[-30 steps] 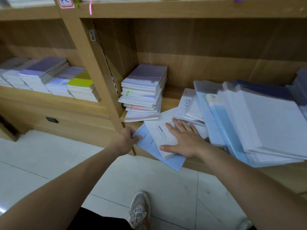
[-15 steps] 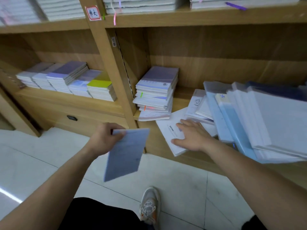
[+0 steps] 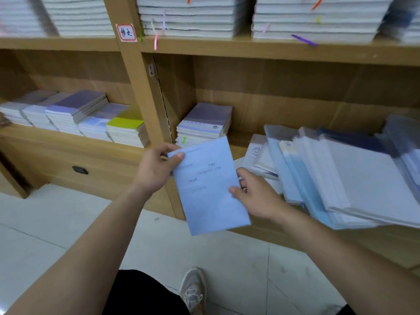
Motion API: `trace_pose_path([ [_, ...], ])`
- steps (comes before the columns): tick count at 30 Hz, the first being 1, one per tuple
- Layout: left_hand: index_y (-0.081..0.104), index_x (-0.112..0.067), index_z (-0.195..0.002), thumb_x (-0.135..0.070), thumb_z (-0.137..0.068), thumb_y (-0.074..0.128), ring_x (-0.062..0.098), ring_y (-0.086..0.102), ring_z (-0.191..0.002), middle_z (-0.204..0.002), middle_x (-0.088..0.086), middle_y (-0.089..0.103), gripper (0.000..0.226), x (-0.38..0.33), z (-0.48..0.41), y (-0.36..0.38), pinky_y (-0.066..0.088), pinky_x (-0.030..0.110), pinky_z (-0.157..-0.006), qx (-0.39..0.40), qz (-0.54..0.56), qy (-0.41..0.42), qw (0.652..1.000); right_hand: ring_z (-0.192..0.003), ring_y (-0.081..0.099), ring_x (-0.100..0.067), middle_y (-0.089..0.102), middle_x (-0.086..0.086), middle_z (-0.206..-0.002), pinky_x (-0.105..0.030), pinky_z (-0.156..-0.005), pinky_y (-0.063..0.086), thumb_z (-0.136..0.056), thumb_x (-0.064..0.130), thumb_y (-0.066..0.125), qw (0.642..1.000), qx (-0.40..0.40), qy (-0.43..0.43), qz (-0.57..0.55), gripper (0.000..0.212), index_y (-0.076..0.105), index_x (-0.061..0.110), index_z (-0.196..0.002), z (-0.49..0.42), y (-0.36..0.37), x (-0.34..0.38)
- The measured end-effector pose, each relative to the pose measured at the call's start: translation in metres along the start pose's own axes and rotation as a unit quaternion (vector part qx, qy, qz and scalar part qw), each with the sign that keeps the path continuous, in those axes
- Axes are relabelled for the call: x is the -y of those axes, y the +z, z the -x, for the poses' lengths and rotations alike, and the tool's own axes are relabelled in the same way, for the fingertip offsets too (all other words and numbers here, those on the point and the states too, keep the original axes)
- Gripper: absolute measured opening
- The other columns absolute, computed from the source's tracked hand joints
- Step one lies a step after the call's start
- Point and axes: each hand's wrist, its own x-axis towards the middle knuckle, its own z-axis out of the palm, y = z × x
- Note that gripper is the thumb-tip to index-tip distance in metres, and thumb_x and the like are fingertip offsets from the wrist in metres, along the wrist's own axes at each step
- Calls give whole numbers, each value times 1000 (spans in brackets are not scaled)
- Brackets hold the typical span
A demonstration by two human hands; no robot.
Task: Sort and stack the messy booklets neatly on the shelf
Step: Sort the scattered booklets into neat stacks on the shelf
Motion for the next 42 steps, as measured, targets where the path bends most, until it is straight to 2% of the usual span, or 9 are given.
trace_pose_path([
  [4, 62, -26, -116, -44, -77, 73, 19, 62, -82, -89, -13, 69, 45, 7, -18, -2, 56, 43, -78, -21, -48, -7, 999, -81, 70, -6, 73, 6, -91, -30, -69, 53, -100, 18, 56, 987, -128, 1, -97, 10, 59, 23, -109, -18, -25, 9],
  [10, 65, -23, -113, -60, -62, 67, 12, 61, -75, -92, -8, 70, 62, 32, -23, -3, 53, 46, -83, 25, -63, -54, 996, -78, 68, -17, 70, 1, -85, -30, -64, 55, -99, 24, 59, 944, -274, 49, -179, 13, 64, 14, -91, -114, -42, 33],
  [14, 57, -26, -123, -64, -59, 65, 21, 68, -91, -87, -19, 70, 74, 42, -33, -4, 52, 49, -88, 25, -55, -81, 995, -89, 70, -33, 69, -10, -94, -52, -80, 60, -98, 41, 58, 960, -185, 112, -176, 32, 60, 9, -104, -184, -34, 58],
  [19, 59, -25, -120, -59, -65, 65, 17, 66, -90, -93, -12, 68, 65, 44, -40, 4, 52, 44, -87, 35, -53, -90, 994, -121, 54, -35, 59, -14, -128, -41, -100, 45, -97, 48, 52, 984, -156, 62, 64, 52, 52, 11, -134, -185, -11, 40],
  [23, 60, -25, -121, -45, -83, 71, 14, 60, -88, -95, -15, 66, 45, 43, -40, 22, 49, 32, -82, 71, -79, -83, 991, -141, 30, -33, 37, -8, -156, -40, -112, 28, -97, 57, 49, 987, -115, 43, 104, 74, 27, 20, -157, -161, -10, 13],
  [29, 57, -28, -125, -43, -91, 66, 13, 61, -100, -112, -10, 63, 38, 39, -29, 36, 47, 24, -83, 121, -138, -74, 980, -136, 32, -37, 41, -6, -154, -45, -106, 34, -97, 68, 32, 969, -105, 44, 219, 68, 28, 33, -155, -184, -7, 19],
  [33, 59, -23, -124, -38, -92, 67, 11, 61, -96, -108, -10, 62, 36, 38, -34, 28, 45, 21, -78, 99, -123, -81, 984, -141, 30, -40, 41, -8, -154, -49, -109, 32, -97, 70, 21, 966, -82, 93, 228, 66, 29, 36, -154, -204, -5, 24],
  [38, 62, -19, -117, -35, -92, 67, 14, 61, -95, -107, -3, 65, 30, 44, -31, 42, 43, 18, -73, 130, -140, -110, 975, -121, 50, -30, 53, -9, -132, -39, -98, 41, -101, 43, 45, 972, -172, 22, 159, 40, 54, 21, -133, -137, -8, 8],
  [42, 60, -22, -102, -40, -91, 66, 16, 58, -87, -104, 1, 61, 22, 63, -16, 68, 43, 24, -74, 188, -204, -155, 948, -107, 60, -19, 59, 1, -117, -37, -98, 45, -97, 30, 57, 988, -67, 27, 138, 19, 66, 21, -111, -61, 4, -40],
])
